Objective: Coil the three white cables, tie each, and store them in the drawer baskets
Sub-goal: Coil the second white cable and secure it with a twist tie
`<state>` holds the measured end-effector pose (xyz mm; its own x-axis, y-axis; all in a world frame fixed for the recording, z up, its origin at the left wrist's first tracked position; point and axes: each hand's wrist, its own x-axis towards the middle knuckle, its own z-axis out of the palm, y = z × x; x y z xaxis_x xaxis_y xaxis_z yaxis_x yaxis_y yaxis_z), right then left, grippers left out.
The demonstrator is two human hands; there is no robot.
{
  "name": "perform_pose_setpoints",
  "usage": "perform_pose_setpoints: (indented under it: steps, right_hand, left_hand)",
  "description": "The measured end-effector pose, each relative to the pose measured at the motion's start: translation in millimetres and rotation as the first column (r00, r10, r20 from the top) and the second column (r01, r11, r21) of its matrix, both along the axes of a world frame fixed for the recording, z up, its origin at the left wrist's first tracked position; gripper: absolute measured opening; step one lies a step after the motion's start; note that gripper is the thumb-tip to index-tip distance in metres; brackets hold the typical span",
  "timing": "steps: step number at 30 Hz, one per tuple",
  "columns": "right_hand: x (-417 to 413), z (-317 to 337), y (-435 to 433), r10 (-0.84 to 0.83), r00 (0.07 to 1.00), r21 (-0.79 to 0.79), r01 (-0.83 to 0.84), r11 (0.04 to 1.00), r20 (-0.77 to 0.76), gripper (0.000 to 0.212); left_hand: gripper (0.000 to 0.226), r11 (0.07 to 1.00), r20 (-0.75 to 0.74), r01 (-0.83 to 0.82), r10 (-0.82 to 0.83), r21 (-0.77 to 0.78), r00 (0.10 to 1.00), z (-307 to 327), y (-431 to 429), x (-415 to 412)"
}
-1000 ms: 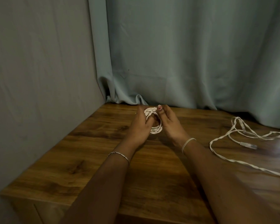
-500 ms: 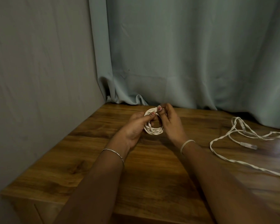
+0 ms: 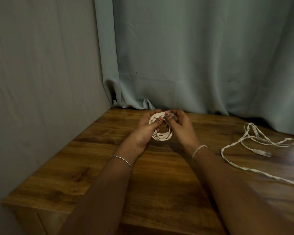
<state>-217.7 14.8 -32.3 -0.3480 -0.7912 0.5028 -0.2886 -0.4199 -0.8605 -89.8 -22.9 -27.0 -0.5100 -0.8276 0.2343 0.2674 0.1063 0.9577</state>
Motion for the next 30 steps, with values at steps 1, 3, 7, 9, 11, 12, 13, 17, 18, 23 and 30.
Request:
perform_pose_setpoints:
  steps: [1,3,7,9,11,12,13,17,18,23,30]
  right_hand:
    - [0,0,0,0.012,1.000,0.003,-0.012,1.000,0.012,0.015]
    - [0,-1,-1,-0.002,1.000,-0.008,0.002,1.000,0.002,0.019]
    - [1,-3,-1,-0.087,0.991,-0.092,0.078,0.993,-0.097,0.023]
    - [3,-4,-3,-0.141,0.981,-0.130,0.125,0.984,-0.131,0.025]
    - [4,-4,-4,-0.197,0.965,-0.152,0.172,0.973,-0.170,0.022]
    - [4,-5,-5,-0.220,0.959,-0.156,0.193,0.969,-0.181,0.020]
    - [4,-5,-6,-0.234,0.955,-0.148,0.209,0.967,-0.183,0.018]
    - [2,-4,-7,-0.189,0.968,-0.036,0.185,0.982,-0.164,0.019]
    - [1,-5,-8,-0.169,0.974,0.001,0.171,0.985,-0.153,0.024]
    - [0,-2,-3,-0.056,0.991,0.060,0.064,0.996,-0.121,0.024]
    - [1,2,5,0.153,0.988,0.169,-0.145,0.975,-0.033,0.028]
  left_hand:
    - [0.032,0.999,0.004,-0.021,0.022,-0.049,1.000,0,1,-1]
    - [0.028,0.987,0.011,-0.049,0.052,-0.150,0.999,-1,3,-3]
    - [0.028,0.957,0.021,-0.099,0.109,-0.272,0.994,-3,6,-9]
    - [0.029,0.956,0.006,-0.114,0.120,-0.271,0.993,-3,6,-10]
    - [0.029,0.953,0.003,-0.129,0.135,-0.274,0.991,-3,5,-11]
    - [0.029,0.952,0.003,-0.137,0.143,-0.274,0.990,-4,3,-11]
    - [0.029,0.953,0.004,-0.143,0.150,-0.268,0.989,-5,2,-11]
    - [0.026,0.958,0.005,-0.161,0.167,-0.239,0.986,-6,-1,-11]
    - [0.027,0.959,0.006,-0.164,0.170,-0.230,0.985,-7,-2,-11]
    - [0.033,0.966,0.023,-0.162,0.170,-0.200,0.985,-8,-4,-10]
    - [0.038,0.973,0.079,-0.141,0.157,-0.180,0.984,-8,-4,-7]
